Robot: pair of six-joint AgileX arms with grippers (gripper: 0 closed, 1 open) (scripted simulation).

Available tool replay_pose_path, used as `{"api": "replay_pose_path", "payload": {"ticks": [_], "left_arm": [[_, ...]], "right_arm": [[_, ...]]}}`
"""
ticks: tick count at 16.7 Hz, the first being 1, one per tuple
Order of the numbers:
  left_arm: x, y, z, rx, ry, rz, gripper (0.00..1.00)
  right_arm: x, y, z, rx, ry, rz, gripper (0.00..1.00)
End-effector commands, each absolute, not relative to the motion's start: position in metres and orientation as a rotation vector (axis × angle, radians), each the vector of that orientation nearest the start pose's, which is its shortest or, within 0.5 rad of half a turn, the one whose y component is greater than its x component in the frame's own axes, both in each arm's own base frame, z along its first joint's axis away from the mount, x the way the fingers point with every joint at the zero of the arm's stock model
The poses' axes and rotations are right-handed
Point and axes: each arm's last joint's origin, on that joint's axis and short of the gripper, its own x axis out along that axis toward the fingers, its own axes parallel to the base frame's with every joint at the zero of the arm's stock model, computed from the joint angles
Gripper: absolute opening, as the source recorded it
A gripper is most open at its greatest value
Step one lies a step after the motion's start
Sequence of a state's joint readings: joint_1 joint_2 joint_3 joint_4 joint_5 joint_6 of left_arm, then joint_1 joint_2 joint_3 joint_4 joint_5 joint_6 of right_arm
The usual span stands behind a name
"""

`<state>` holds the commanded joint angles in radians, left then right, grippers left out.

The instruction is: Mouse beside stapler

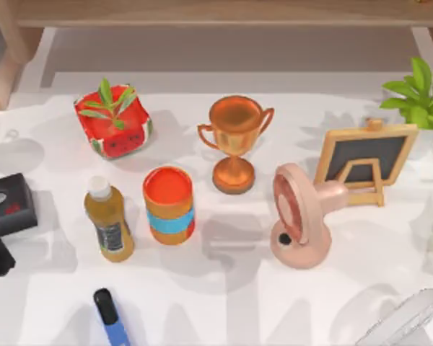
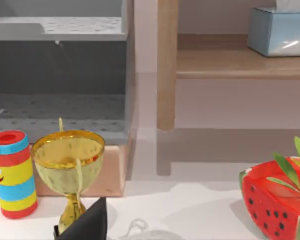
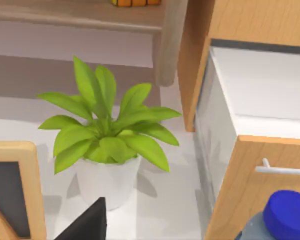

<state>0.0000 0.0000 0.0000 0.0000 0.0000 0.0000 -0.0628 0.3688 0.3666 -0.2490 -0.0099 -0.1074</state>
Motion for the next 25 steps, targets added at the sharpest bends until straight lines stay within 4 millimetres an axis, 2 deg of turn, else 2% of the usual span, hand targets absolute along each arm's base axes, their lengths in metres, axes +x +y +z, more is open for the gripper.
{"api": "replay_pose_path", "payload": {"ticks": [2, 4, 7, 10, 12, 14, 17, 21, 23, 25], "left_arm": [[0.106, -0.001, 0.160, 0.000, 0.000, 0.000, 1.00], [0.106, -0.001, 0.160, 0.000, 0.000, 0.000, 1.00], [0.106, -0.001, 0.160, 0.000, 0.000, 0.000, 1.00], [0.106, -0.001, 0.160, 0.000, 0.000, 0.000, 1.00], [0.106, -0.001, 0.160, 0.000, 0.000, 0.000, 1.00], [0.106, -0.001, 0.160, 0.000, 0.000, 0.000, 1.00], [0.106, -0.001, 0.160, 0.000, 0.000, 0.000, 1.00], [0.106, -0.001, 0.160, 0.000, 0.000, 0.000, 1.00], [0.106, -0.001, 0.160, 0.000, 0.000, 0.000, 1.00], [0.106, -0.001, 0.160, 0.000, 0.000, 0.000, 1.00]], "right_arm": [[0.139, -0.013, 0.263, -0.136, 0.367, -0.049, 1.00], [0.170, -0.020, 0.296, -0.170, 0.492, -0.055, 1.00], [0.237, -0.040, 0.331, -0.210, 0.691, -0.051, 1.00], [0.316, -0.071, 0.337, -0.231, 0.889, -0.032, 1.00], [0.366, -0.096, 0.323, -0.235, 1.012, -0.010, 1.00], [0.407, -0.122, 0.298, -0.230, 1.126, 0.017, 1.00], [0.447, -0.157, 0.249, -0.211, 1.278, 0.068, 1.00], [0.472, -0.181, 0.194, -0.187, 1.416, 0.151, 1.00], [0.478, -0.183, 0.177, -0.183, 1.451, 0.185, 1.00], [0.480, -0.183, 0.170, -0.183, 1.463, 0.201, 1.00]]}}
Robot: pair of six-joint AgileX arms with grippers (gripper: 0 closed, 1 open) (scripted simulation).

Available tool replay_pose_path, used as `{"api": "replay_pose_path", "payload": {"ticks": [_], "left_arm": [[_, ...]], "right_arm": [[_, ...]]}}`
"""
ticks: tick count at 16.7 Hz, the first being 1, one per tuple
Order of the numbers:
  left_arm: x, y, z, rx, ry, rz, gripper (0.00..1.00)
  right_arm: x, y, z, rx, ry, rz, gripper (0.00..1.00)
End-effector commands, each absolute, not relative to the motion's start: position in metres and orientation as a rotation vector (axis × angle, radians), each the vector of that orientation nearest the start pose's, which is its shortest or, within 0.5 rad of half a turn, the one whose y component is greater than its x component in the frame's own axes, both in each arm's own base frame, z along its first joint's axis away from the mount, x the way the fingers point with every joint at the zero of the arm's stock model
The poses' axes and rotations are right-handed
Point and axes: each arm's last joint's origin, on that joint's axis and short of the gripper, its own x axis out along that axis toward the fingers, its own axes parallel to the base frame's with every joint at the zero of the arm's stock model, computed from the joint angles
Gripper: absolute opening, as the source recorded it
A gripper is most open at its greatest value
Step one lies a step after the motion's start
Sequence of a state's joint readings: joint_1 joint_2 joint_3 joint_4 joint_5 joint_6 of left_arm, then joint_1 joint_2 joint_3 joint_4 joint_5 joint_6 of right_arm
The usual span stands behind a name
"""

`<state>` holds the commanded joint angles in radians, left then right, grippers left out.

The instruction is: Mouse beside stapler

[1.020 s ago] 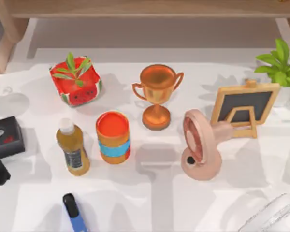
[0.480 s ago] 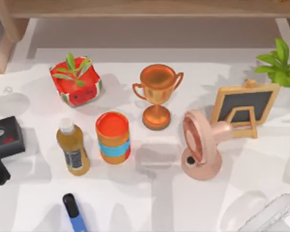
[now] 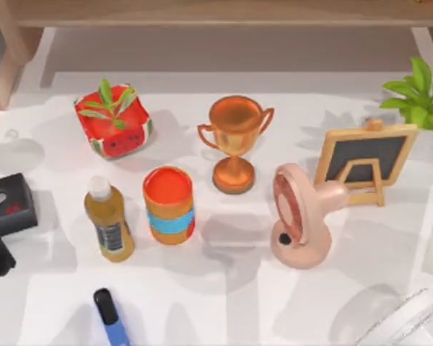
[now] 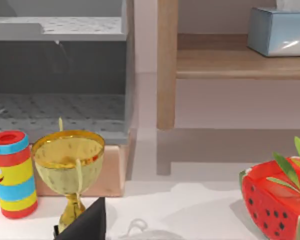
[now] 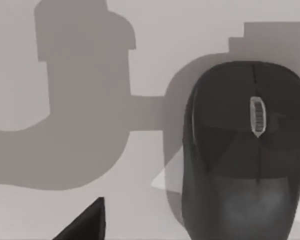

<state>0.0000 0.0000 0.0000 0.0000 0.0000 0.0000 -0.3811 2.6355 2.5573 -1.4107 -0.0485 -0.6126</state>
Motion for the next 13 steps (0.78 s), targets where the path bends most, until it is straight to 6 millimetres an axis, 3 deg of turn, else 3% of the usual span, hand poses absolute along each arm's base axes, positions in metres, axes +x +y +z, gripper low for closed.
{"api": "replay_pose_path", "payload": {"ticks": [8, 13], "left_arm": [[0.106, -0.001, 0.160, 0.000, 0.000, 0.000, 1.00], [0.106, -0.001, 0.160, 0.000, 0.000, 0.000, 1.00]], "right_arm": [[0.481, -0.182, 0.167, -0.184, 1.464, 0.203, 1.00], [0.481, -0.182, 0.152, -0.184, 1.464, 0.204, 1.00]]}}
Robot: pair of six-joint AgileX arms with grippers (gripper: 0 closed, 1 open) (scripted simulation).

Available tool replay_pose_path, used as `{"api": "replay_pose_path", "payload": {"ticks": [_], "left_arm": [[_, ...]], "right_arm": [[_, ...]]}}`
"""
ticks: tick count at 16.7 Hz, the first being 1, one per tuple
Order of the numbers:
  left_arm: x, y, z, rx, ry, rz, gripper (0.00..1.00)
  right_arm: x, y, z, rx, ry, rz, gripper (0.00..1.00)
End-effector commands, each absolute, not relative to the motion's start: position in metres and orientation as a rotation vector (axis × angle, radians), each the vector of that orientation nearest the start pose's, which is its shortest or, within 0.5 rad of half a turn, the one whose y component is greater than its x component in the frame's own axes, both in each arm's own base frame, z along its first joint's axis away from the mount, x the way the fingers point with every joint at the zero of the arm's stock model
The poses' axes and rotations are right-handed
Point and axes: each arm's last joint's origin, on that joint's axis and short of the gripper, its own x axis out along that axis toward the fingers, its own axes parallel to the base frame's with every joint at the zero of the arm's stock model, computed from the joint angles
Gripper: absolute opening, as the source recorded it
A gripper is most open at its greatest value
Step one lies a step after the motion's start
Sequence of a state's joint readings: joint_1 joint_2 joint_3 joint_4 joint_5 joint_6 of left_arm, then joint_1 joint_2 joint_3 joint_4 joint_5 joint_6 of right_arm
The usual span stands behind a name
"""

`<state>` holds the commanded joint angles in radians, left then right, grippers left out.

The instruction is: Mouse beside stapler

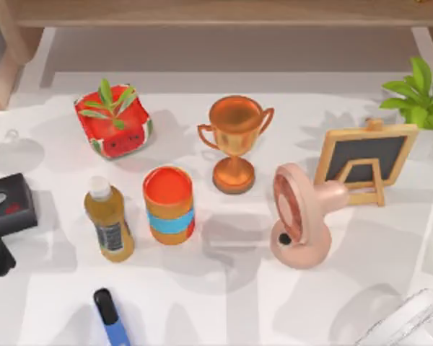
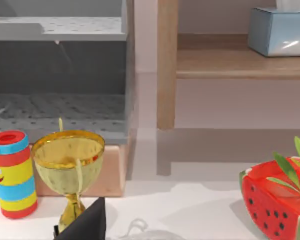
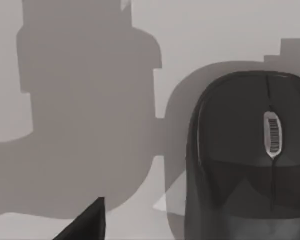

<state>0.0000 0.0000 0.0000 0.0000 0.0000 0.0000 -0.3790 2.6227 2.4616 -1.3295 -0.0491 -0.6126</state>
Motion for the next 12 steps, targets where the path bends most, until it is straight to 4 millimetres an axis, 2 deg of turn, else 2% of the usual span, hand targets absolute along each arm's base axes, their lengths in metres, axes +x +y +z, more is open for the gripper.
{"api": "replay_pose_path", "payload": {"ticks": [4, 7, 12], "left_arm": [[0.1057, -0.0012, 0.1600, 0.000, 0.000, 0.000, 1.00], [0.1057, -0.0012, 0.1600, 0.000, 0.000, 0.000, 1.00], [0.1057, -0.0012, 0.1600, 0.000, 0.000, 0.000, 1.00]], "right_arm": [[0.4834, -0.1821, 0.1399, -0.183, 1.464, 0.202, 1.00], [0.4834, -0.1821, 0.1399, -0.183, 1.464, 0.202, 1.00], [0.4834, -0.1821, 0.1399, -0.183, 1.464, 0.202, 0.62]]}}
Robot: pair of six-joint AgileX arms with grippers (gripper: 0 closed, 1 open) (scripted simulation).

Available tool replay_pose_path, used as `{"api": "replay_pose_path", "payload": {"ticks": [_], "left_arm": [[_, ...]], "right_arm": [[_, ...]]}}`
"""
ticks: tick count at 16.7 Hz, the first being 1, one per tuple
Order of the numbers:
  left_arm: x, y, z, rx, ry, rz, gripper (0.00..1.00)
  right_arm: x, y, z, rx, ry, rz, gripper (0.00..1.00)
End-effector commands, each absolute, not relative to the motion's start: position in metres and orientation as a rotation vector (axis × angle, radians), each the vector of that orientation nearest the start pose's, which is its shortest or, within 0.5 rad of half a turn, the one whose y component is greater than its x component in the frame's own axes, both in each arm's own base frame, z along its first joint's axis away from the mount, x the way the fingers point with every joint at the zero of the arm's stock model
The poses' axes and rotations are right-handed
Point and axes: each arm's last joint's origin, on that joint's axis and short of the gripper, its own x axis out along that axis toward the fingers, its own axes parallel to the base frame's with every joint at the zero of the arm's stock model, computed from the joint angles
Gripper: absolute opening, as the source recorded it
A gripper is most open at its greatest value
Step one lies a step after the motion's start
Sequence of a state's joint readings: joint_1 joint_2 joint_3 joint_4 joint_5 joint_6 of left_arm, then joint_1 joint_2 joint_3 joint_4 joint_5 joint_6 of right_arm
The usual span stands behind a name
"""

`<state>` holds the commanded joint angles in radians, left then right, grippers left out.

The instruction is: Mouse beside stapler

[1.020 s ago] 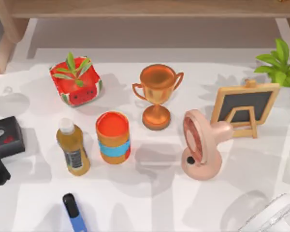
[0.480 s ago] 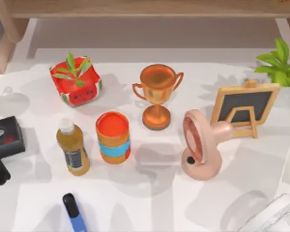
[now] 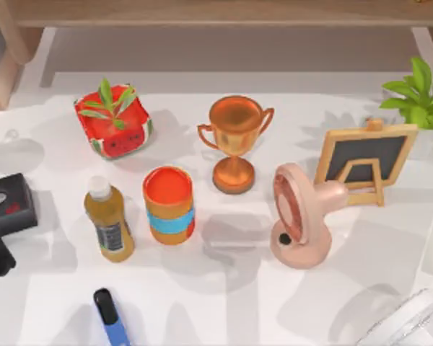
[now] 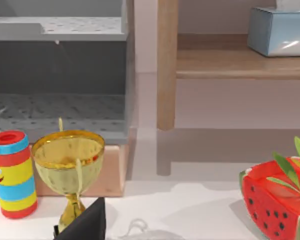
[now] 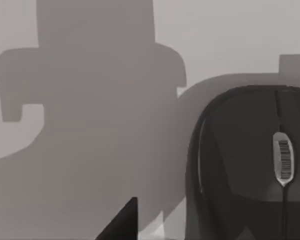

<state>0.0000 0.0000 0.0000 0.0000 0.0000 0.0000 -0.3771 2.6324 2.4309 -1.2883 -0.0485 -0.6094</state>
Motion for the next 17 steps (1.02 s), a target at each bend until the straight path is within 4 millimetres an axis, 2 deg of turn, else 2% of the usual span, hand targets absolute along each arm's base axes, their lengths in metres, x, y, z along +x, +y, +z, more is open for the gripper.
{"api": "replay_pose_path", "payload": {"ticks": [8, 17], "left_arm": [[0.1057, -0.0012, 0.1600, 0.000, 0.000, 0.000, 1.00], [0.1057, -0.0012, 0.1600, 0.000, 0.000, 0.000, 1.00]], "right_arm": [[0.4834, -0.1821, 0.1399, -0.183, 1.464, 0.202, 0.02], [0.4832, -0.1825, 0.1403, -0.181, 1.463, 0.200, 0.00]]}}
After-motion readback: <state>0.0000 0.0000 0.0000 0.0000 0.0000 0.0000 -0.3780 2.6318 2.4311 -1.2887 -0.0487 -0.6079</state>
